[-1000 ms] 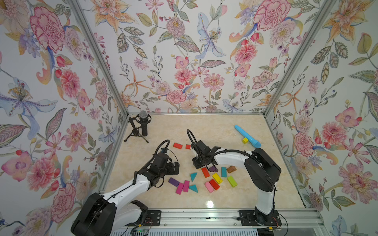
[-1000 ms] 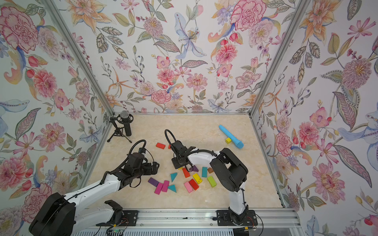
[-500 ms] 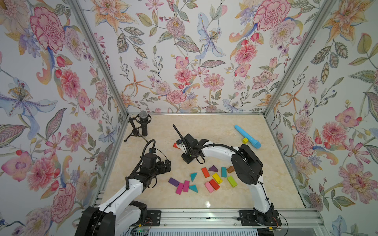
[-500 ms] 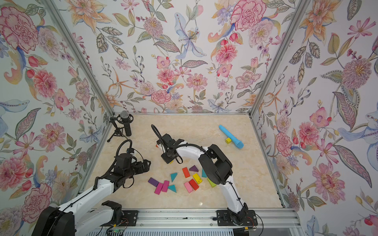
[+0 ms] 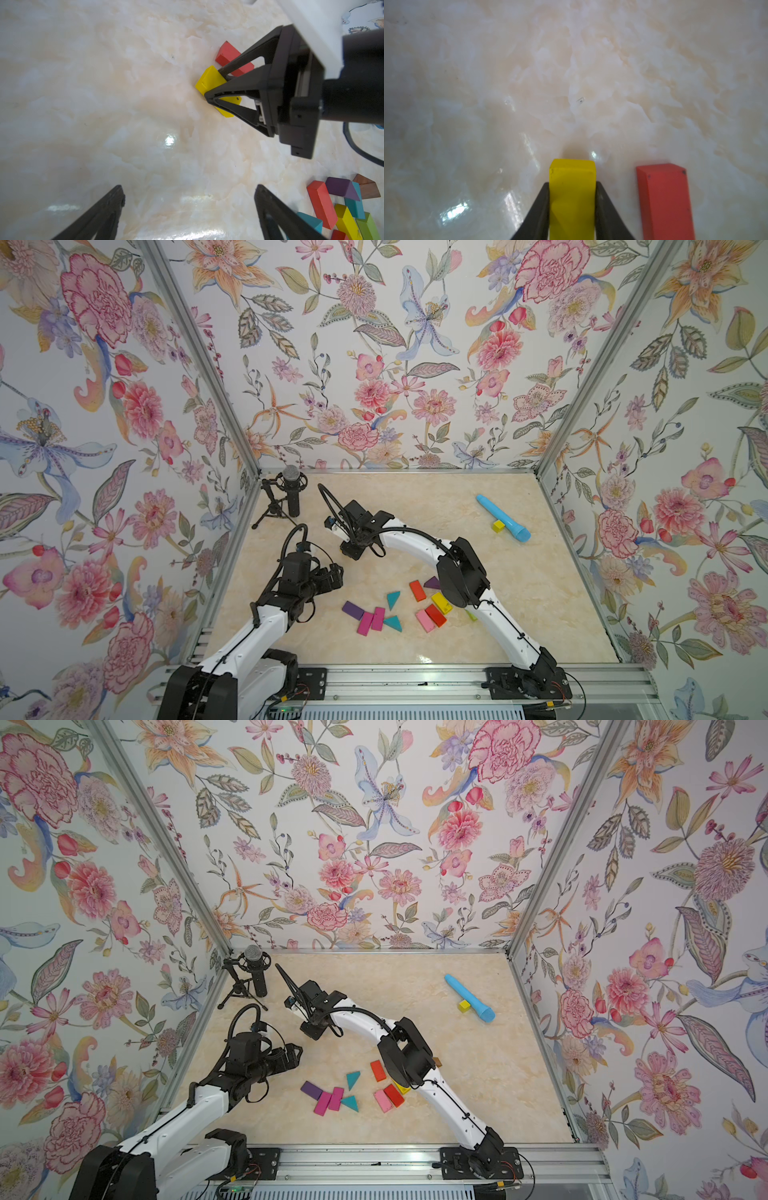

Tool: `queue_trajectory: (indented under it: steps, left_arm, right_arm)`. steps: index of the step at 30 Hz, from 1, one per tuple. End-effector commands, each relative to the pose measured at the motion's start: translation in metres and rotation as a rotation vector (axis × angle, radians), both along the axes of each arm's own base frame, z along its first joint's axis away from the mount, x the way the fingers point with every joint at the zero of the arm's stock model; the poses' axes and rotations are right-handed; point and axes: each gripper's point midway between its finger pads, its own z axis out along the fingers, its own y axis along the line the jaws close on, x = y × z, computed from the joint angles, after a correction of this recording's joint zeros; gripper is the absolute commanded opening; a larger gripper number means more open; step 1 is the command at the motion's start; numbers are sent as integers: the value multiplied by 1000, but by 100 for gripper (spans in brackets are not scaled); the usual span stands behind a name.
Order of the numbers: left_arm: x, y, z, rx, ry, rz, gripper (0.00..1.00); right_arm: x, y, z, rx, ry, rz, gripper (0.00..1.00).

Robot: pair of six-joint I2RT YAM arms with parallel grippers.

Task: Assemble a piece of candy with building blocks
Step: Place the building block at the center of the board.

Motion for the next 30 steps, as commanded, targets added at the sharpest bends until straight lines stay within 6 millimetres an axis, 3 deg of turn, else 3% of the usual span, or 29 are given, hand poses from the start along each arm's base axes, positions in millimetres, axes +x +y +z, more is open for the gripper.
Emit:
queue_trajectory:
  steps: [1, 10, 14, 17, 23, 25, 30]
  left_arm:
    - [-2, 3, -4, -5, 1, 8, 99]
    - [-2, 4, -4, 1, -1, 10, 99]
    - [-2, 4, -2, 3, -5, 9, 99]
    - [-2, 5, 0, 6, -9, 15, 99]
    - [-2, 9, 6, 20, -15, 31, 99]
    - [-3, 11, 9, 21, -20, 42, 99]
    - [1, 14, 14, 4, -34, 71, 99]
  right_arm:
    - [-2, -12, -13, -96, -15, 46, 28]
    - [1, -23, -18, -160, -46, 45, 34]
    - [-1, -22, -14, -169, -65, 52, 44]
    - [-1, -18, -2, -151, -80, 48, 61]
    - [0, -16, 44, -87, -110, -3, 69]
    - [-9, -25, 61, -62, -76, -40, 68]
    - [-85, -47, 64, 49, 118, -63, 72]
